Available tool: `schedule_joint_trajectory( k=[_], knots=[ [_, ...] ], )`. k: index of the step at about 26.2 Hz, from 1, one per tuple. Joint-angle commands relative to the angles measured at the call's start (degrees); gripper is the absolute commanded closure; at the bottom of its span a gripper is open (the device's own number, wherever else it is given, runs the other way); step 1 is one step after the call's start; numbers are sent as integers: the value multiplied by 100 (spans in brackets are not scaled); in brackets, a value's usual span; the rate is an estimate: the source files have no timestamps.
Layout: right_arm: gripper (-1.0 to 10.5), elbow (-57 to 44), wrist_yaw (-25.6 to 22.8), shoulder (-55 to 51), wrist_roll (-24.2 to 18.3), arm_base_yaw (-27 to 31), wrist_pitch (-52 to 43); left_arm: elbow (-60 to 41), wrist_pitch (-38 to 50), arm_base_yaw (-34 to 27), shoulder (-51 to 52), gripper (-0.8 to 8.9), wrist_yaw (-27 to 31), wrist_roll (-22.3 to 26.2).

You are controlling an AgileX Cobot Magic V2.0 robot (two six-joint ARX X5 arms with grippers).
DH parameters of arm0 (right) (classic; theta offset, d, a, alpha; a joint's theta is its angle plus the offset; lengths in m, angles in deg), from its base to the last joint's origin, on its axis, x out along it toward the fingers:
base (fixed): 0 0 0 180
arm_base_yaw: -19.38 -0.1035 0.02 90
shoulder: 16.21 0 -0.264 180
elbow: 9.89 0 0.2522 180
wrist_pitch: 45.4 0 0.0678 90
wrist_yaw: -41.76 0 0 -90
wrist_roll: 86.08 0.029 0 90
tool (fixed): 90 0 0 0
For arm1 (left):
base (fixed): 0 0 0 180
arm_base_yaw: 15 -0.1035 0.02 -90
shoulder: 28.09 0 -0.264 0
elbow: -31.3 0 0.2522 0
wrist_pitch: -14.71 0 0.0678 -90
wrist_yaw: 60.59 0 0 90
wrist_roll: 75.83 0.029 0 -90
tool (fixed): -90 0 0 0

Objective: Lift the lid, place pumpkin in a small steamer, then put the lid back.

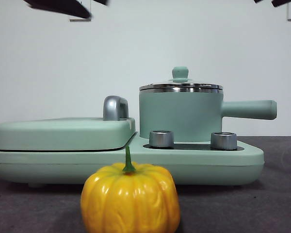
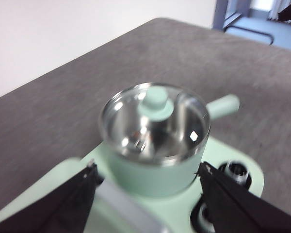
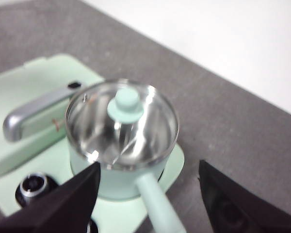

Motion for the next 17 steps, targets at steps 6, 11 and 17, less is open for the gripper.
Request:
schedule_joint_trajectory(
  k=[6, 11, 17],
  knots=[
    [625, 105, 9, 17, 382, -28, -155, 157, 1891, 621, -1106, 480, 658, -518],
    [625, 105, 9, 17, 380, -28, -155, 697, 2138, 866, -1943, 479, 772, -516],
    [625, 105, 7, 17, 380, -28, -155, 1569, 2048, 984, -2953, 478, 772, -516]
  ],
)
